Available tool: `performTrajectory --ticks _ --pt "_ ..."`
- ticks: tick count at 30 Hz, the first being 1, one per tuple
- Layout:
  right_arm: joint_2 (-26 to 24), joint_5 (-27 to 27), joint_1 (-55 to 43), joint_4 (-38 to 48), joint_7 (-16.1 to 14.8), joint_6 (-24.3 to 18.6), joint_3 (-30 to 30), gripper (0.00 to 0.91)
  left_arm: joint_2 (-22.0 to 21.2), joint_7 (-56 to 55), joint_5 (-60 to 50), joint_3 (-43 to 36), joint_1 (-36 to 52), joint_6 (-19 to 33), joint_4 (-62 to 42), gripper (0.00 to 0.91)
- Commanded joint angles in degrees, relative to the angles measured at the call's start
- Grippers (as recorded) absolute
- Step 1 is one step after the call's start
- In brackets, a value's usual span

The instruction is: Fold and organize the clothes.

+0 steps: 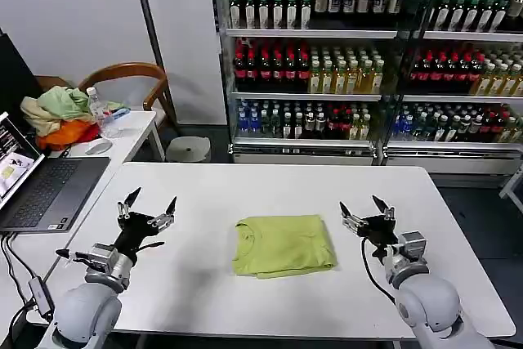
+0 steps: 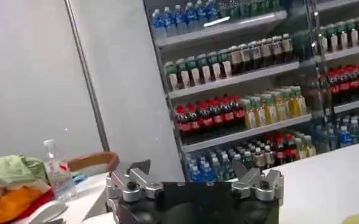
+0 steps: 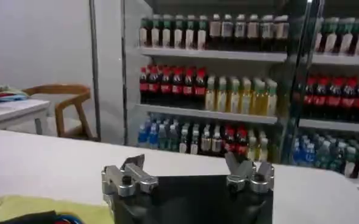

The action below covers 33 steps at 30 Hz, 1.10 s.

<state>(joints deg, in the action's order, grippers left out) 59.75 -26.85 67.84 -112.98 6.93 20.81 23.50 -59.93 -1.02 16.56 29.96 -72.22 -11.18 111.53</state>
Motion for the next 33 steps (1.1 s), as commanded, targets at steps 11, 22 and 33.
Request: performTrajectory --ticks 11,22,33 --pt "0.71 6.17 -1.47 1.65 -0.03 -5.94 2.34 0.907 -0.62 0.52 -0.25 -1.10 1.01 1.24 -0.84 0.907" --pt "1.42 9.39 -3.31 3.78 0.14 -7.81 2.41 0.907 -0.79 1.50 -2.30 -1.95 2.22 6.24 -2.21 0.907" --pt "2.56 10.14 -4.50 6.25 0.88 -9.03 2.27 0.907 -1.01 2.05 -3.35 -2.92 2.80 11.81 -3.56 0.907"
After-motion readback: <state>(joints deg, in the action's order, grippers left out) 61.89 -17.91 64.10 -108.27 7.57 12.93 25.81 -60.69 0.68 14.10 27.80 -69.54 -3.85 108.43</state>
